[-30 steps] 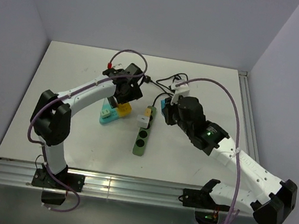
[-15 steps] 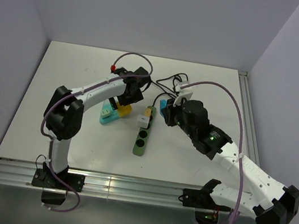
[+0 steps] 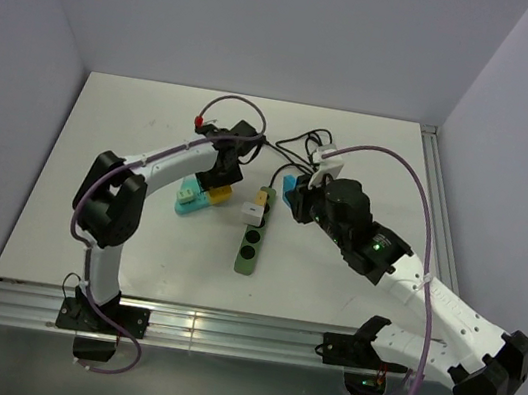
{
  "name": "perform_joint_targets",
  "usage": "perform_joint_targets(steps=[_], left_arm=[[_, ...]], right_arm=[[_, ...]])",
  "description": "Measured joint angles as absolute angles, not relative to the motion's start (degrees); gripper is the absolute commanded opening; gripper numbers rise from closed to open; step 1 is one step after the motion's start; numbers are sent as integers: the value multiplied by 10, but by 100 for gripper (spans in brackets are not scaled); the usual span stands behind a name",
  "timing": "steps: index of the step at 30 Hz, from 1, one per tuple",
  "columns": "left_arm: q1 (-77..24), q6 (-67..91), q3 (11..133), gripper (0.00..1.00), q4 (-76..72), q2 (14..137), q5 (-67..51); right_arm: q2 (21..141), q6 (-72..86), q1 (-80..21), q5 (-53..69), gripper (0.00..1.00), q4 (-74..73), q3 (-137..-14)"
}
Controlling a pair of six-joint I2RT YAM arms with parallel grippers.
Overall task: Insert the plug
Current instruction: Move the socket to the center of the board.
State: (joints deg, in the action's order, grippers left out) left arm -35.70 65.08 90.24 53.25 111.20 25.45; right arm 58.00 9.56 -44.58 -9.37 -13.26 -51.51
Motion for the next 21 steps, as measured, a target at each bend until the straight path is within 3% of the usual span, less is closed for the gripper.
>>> perform_joint_targets(steps=[2,3,13,16,18,21], left_arm=[[-357,628,874,16,512,1092,251],[-357,611,853,14,498,1077,245],[-424,428,653,14,426,895,148],[-470,382,622,10,414,864,118],[-498,361,612,0,411,855,112],[-527,333,605,0,409,853,112]], right_arm=[[578,96,-446,-93,0,-133,-513],[578,96,-446,-93,0,-133,-513],[579,107,-442,-69,0,-141,-514],[585,119,-437,-46,0,-157,-515],[589,126,-434,-33,0,-167,-515],[591,136,-428,-11,0,-179,-515]])
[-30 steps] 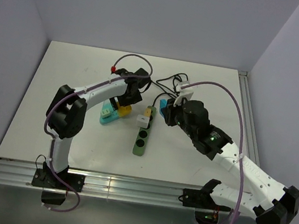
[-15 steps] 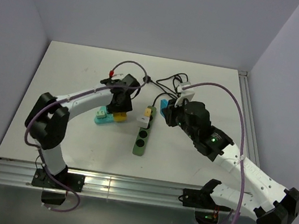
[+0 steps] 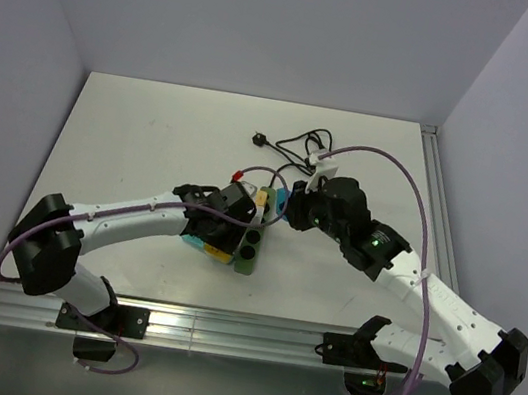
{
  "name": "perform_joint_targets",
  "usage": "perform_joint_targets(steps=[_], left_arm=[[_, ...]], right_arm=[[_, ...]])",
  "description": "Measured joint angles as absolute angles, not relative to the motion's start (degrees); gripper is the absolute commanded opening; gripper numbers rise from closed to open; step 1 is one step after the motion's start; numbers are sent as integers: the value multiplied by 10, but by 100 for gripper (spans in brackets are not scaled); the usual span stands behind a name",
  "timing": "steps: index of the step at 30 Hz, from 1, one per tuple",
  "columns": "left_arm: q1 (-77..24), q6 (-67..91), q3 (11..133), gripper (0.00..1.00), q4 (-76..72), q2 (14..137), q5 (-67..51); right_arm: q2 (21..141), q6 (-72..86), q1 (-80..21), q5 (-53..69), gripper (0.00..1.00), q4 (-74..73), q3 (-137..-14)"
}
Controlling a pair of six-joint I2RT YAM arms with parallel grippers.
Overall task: Insert the plug
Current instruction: Move the socket to the center of the board.
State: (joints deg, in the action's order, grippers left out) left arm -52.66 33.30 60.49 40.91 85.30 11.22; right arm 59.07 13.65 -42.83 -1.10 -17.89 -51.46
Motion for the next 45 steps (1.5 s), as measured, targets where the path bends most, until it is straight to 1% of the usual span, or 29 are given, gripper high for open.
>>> perform_joint_targets(steps=[5,9,13,16,19,22,25,28,30,32,34,36,39,40,42,43,44,45], left_arm=[[-569,288,586,0,392,846,136],[-613,230,555,0,360,816,142],[-620,177,546,0,330,809,121],[-619,148,554,0,306,831,111],[-614,114,596,0,273,884,90],[-599,87,666,0,225,962,30],[-587,61,760,0,196,1049,-31],[-584,44,813,0,187,1091,-57],[-583,27,816,0,193,1093,-71],[-576,10,808,2,200,1084,-91],[-567,-7,771,5,191,1057,-110],[-561,-16,730,5,191,1022,-120],[-554,-29,679,16,211,971,-127],[-553,-33,672,21,222,959,-131],[-553,-39,668,27,239,947,-140],[-553,-42,668,35,245,945,-145],[-553,-44,668,40,249,944,-150],[-553,-47,668,56,251,943,-154]], right_arm=[[588,149,-418,10,0,-189,-515],[577,164,-408,10,0,-194,-514],[538,184,-387,11,0,-192,-501],[498,196,-367,11,0,-195,-491],[470,201,-352,11,0,-198,-491],[451,201,-343,6,0,-209,-491],[438,199,-326,-27,0,-206,-496],[430,199,-315,-54,0,-213,-497],[425,200,-314,-57,0,-221,-497],[424,202,-313,-54,0,-226,-497],[425,217,-313,-33,0,-225,-497],[431,235,-315,0,0,-221,-498],[449,244,-308,9,0,-230,-501],[456,245,-303,8,0,-236,-502],[474,249,-297,8,0,-244,-503],[484,250,-296,8,0,-252,-503],[488,251,-295,9,0,-258,-503],[490,253,-294,10,0,-262,-503]])
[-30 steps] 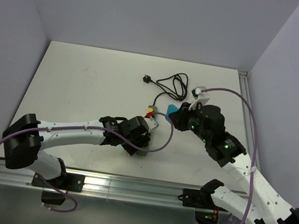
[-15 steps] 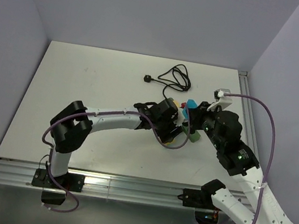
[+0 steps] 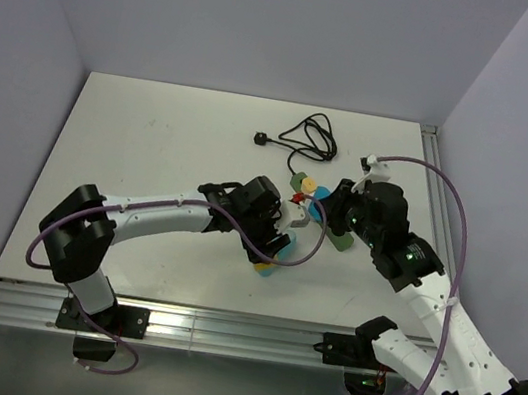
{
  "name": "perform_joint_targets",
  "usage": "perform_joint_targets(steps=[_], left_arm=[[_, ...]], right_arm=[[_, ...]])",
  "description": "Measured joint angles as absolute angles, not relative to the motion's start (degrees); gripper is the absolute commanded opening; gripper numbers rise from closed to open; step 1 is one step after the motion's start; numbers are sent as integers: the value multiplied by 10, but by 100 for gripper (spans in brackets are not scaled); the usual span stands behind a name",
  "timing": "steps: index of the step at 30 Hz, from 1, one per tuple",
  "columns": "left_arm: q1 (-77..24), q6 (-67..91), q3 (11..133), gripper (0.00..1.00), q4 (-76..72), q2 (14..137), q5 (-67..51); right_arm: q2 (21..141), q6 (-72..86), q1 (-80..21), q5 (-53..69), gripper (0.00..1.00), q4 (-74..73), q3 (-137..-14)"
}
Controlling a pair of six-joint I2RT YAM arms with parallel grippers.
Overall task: Insert the plug
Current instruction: Move the socket to the center of the board, then adjust the plug.
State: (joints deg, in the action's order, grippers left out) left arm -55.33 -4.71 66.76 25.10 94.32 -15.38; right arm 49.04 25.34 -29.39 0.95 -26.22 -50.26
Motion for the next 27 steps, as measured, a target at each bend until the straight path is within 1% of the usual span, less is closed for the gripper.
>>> perform_joint_targets(steps=[1,4,6,13,17,21,27], left_arm=[[-553,-49,667,63,252,943,-156],[-553,-53,656,78,250,932,-158],[-551,-55,646,99,249,912,-163],[-531,-46,627,100,222,837,-183],[-517,-25,625,99,204,804,-187],[-488,24,599,99,162,743,-201],[-380,146,508,100,27,631,-292]], right_arm=[[491,256,-293,10,0,-265,-503],[489,260,-290,9,0,-275,-504],[488,260,-288,7,0,-282,-505],[482,268,-280,0,0,-296,-505],[482,269,-276,19,0,-296,-505],[482,262,-275,85,0,-285,-505],[481,248,-273,234,0,-222,-493]])
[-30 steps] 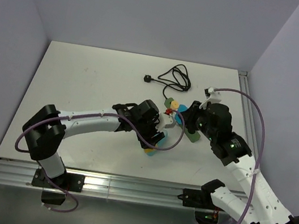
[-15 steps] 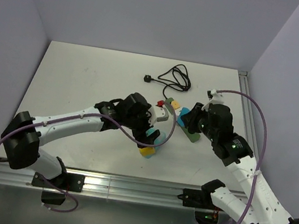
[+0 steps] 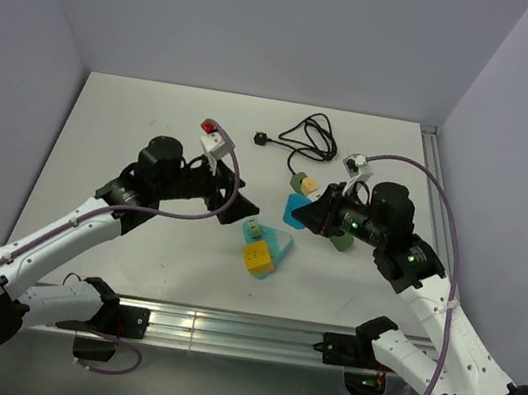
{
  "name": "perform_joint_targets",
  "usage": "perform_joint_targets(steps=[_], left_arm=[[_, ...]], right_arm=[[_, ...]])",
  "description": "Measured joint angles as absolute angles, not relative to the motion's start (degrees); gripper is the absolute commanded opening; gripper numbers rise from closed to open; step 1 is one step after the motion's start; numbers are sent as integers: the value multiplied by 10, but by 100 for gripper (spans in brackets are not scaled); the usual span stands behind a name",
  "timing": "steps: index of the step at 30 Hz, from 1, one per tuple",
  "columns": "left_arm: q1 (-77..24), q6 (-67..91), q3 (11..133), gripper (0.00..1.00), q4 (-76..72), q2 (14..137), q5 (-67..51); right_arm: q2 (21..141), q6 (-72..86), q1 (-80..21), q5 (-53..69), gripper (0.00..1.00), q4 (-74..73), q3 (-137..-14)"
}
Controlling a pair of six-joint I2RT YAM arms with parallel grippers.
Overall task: Insert the plug
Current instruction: Adjust the plug.
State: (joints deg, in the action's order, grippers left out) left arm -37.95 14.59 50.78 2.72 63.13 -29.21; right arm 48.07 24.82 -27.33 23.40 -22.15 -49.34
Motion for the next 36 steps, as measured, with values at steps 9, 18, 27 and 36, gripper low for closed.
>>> perform_joint_targets(steps=[9,18,27,36], left_arm=[[-346,275,491,99,-125,641,-427],[-343,380,481,99,-284,644,-521],[-345,450,471,97,-407,670,-589],[-387,449,482,61,-402,724,-611]], right_arm=[[483,270,-272,449,0,-100,-476],[491,341,-272,572,0,28,-441],[491,409,-272,613,0,118,-434],[493,434,-272,622,0,144,-434]])
